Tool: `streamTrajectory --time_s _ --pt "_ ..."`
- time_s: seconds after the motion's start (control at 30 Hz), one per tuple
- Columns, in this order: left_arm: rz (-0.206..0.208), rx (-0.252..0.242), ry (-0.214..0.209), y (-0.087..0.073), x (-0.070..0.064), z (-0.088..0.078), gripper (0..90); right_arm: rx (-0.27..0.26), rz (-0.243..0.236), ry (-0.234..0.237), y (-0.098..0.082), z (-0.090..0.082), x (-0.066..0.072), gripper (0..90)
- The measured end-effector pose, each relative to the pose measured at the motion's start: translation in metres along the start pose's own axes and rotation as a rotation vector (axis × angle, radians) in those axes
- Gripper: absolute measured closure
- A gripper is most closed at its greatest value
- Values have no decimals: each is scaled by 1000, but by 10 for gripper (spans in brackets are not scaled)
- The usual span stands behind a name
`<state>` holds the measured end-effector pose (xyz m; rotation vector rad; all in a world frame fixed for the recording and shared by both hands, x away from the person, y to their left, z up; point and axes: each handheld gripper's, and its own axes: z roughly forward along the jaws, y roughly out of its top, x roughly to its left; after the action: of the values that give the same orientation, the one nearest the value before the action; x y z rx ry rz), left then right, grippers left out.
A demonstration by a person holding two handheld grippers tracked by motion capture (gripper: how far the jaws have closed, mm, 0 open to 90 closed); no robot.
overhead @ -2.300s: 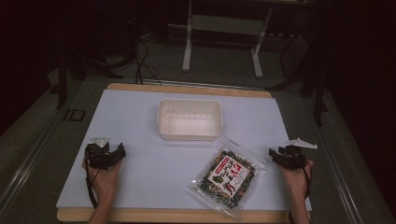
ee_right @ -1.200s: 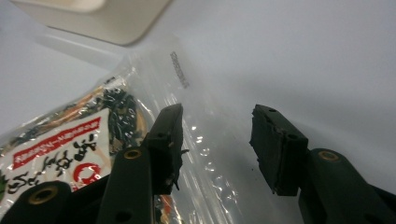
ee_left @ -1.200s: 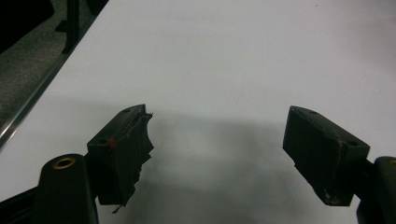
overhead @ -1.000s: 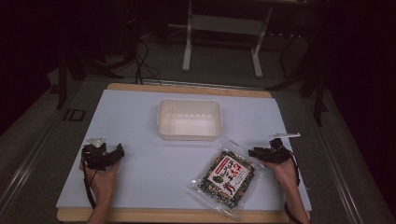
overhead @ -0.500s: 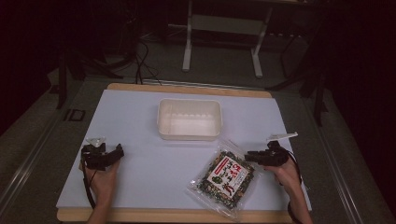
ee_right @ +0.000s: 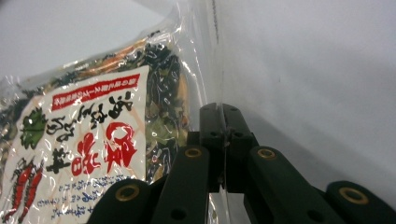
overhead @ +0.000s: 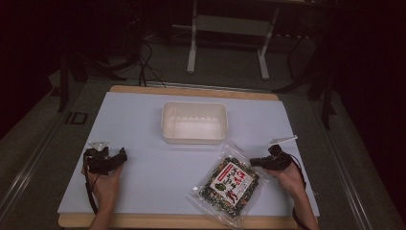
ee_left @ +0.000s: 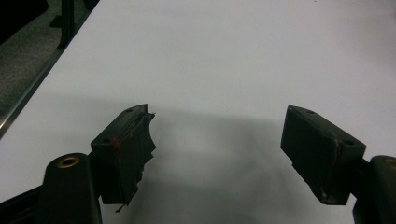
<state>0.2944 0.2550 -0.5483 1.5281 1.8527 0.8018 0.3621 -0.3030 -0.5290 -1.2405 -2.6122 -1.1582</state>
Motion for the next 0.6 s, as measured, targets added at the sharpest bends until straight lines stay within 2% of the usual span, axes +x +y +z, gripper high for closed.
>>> streamTrajectory --time_s 0.13,0.4,0.6 --pt "3 -1 -2 0 0 0 245 -4 -19 -11 0 -3 4 897" --pt "8 -1 -3 0 -1 0 250 -62 -41 -3 4 -20 10 897" --pt "11 1 -6 0 -1 0 250 -84 -60 6 12 -27 16 897"
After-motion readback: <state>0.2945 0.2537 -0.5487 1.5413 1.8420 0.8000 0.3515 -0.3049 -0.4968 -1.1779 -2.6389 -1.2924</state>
